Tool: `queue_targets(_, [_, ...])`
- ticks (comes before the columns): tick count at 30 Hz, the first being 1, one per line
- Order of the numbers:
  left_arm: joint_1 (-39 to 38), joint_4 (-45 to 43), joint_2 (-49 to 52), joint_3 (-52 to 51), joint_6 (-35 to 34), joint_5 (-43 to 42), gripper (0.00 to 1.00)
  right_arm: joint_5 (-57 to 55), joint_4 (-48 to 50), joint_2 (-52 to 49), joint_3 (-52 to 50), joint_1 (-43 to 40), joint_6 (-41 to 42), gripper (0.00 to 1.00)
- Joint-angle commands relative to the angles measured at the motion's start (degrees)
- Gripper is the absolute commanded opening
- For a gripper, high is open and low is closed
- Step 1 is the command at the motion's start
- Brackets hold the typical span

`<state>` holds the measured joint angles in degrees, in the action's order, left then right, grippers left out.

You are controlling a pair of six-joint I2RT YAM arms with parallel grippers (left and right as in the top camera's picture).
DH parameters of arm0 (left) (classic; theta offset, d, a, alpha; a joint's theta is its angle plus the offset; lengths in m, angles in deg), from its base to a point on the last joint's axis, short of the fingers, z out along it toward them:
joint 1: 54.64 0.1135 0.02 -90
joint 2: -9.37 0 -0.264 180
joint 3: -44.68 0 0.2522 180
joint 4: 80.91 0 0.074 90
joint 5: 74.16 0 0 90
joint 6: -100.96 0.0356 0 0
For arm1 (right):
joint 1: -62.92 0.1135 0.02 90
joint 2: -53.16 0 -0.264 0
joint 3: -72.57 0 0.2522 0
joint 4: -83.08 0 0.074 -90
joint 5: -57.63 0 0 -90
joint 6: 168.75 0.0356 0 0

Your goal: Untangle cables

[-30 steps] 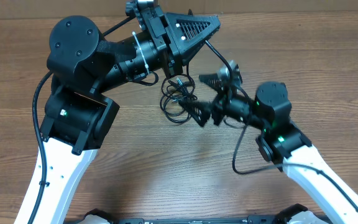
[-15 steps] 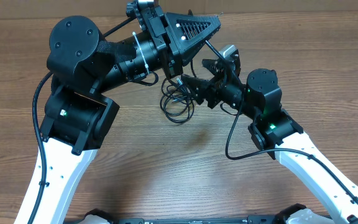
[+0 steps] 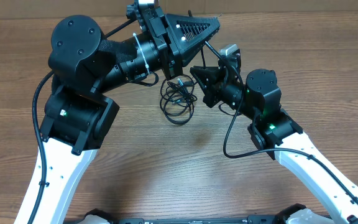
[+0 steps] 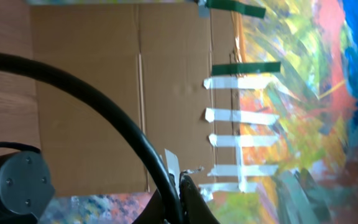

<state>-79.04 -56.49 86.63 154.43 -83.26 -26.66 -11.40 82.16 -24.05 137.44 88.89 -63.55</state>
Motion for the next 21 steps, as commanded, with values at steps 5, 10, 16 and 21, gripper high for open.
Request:
queue_targets(5, [1.03,9.09,-0.39,0.92,21.79,17.84,0.04,-0.37,2.45,5.40,1.44,-0.02,12.68,0.04])
queue_targets(10, [2.51,18.03,-0.11,0.90,35.06,30.12,0.14,-0.13,2.47,11.28,1.88,-1.14,17.90,0.04])
queue_targets(16, [2.64,24.33,2.16,0.87,43.63,32.87,0.29,2.97,3.21,16.87,1.90,-2.05,18.08,0.04])
queue_targets(21, [2.64,29.64,4.68,0.87,46.82,35.19,0.37,3.06,6.05,19.50,2.45,-2.08,21.27,0.04])
